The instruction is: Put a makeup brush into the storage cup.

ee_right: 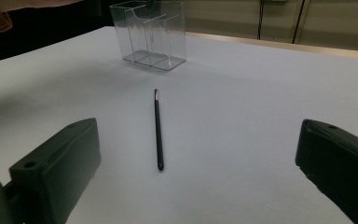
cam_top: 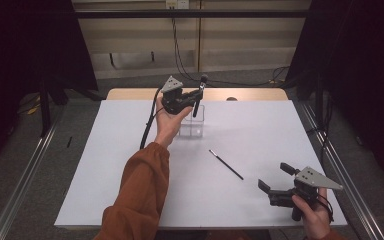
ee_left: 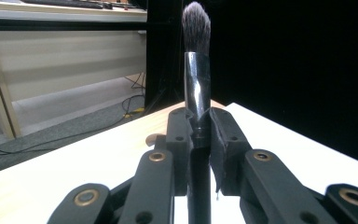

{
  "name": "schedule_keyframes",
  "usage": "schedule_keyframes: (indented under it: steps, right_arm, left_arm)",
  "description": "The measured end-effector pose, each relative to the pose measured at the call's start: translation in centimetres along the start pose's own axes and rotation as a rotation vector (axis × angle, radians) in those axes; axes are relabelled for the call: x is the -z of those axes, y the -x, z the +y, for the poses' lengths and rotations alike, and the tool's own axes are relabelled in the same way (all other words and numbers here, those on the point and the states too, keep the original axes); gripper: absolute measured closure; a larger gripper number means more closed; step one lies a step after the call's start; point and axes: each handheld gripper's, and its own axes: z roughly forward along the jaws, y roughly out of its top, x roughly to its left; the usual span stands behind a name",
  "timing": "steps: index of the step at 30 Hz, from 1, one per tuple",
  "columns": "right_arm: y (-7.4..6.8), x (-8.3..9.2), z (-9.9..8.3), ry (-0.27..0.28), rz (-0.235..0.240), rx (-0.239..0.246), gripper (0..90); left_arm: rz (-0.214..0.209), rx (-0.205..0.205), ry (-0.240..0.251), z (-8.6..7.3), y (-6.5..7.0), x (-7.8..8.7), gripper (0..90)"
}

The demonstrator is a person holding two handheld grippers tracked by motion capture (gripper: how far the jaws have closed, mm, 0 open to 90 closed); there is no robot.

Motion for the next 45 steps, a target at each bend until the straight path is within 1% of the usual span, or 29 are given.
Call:
schedule_keyframes:
  steps: [2, 3, 4, 5, 11, 13, 19, 21, 23, 24, 27, 29, 33, 34, 42, 45]
  right_arm:
    - [0.0, 0.0, 0.0, 0.0, -0.001, -0.002, 0.0]
    - [0.0, 0.0, 0.0, -0.002, 0.0, -0.004, 0.0]
    - [0.0, 0.0, 0.0, -0.002, -0.001, -0.003, 0.0]
    - [0.0, 0.0, 0.0, -0.001, 0.0, -0.003, 0.0]
    - [0.0, 0.0, 0.0, -0.001, 0.001, -0.002, 0.0]
    - [0.0, 0.0, 0.0, 0.0, -0.001, -0.003, 0.0]
    - [0.0, 0.0, 0.0, -0.003, 0.0, -0.001, 0.0]
    - [0.0, 0.0, 0.0, -0.004, 0.001, 0.0, 0.0]
    - [-0.1, 0.0, 0.0, -0.004, 0.003, 0.003, 0.0]
    - [-0.1, -0.1, 0.0, -0.005, 0.004, 0.002, 0.0]
    - [-0.1, 0.0, 0.0, -0.003, 0.002, 0.001, 0.0]
    - [-0.1, 0.0, 0.0, -0.003, 0.002, 0.003, 0.0]
    - [-0.1, 0.0, 0.0, -0.005, 0.004, 0.006, 0.0]
    - [-0.1, 0.0, 0.0, -0.006, 0.003, 0.004, 0.0]
    - [-0.1, 0.0, 0.0, -0.006, 0.004, 0.006, 0.0]
    - [-0.1, 0.0, 0.0, -0.006, 0.004, 0.006, 0.0]
  left_arm:
    - [-0.004, -0.017, -0.019, -0.1, 0.1, -0.1, 78.9]
    - [0.001, -0.024, -0.019, -0.2, 0.1, -0.2, 78.9]
    - [-0.003, -0.017, -0.019, -0.3, 0.0, -0.2, 78.9]
    - [0.005, -0.022, -0.028, -0.5, -0.1, -0.3, 78.9]
    - [0.006, -0.006, -0.022, -1.0, -0.4, -0.4, 78.9]
    - [0.005, -0.011, -0.031, -1.1, -0.4, -0.5, 78.9]
    - [0.001, -0.007, -0.038, -1.6, -0.4, -0.6, 78.9]
    - [0.006, -0.012, -0.042, -1.6, -0.4, -0.6, 78.8]
    - [0.003, -0.01, -0.046, -1.8, -0.4, -0.7, 78.9]
    - [0.004, -0.017, -0.051, -1.9, -0.3, -0.7, 78.9]
    - [0.008, -0.017, -0.053, -2.1, -0.4, -0.7, 78.9]
    - [0.008, -0.008, -0.058, -2.4, -0.5, -0.7, 78.9]
    - [0.015, -0.005, -0.065, -2.9, -0.7, -0.6, 78.9]
    - [0.014, 0.003, -0.066, -3.0, -0.7, -0.6, 78.9]
    - [0.012, -0.009, -0.083, -3.2, -0.7, -0.6, 78.8]
    - [0.012, -0.024, -0.093, -3.2, -0.5, -0.5, 78.8]
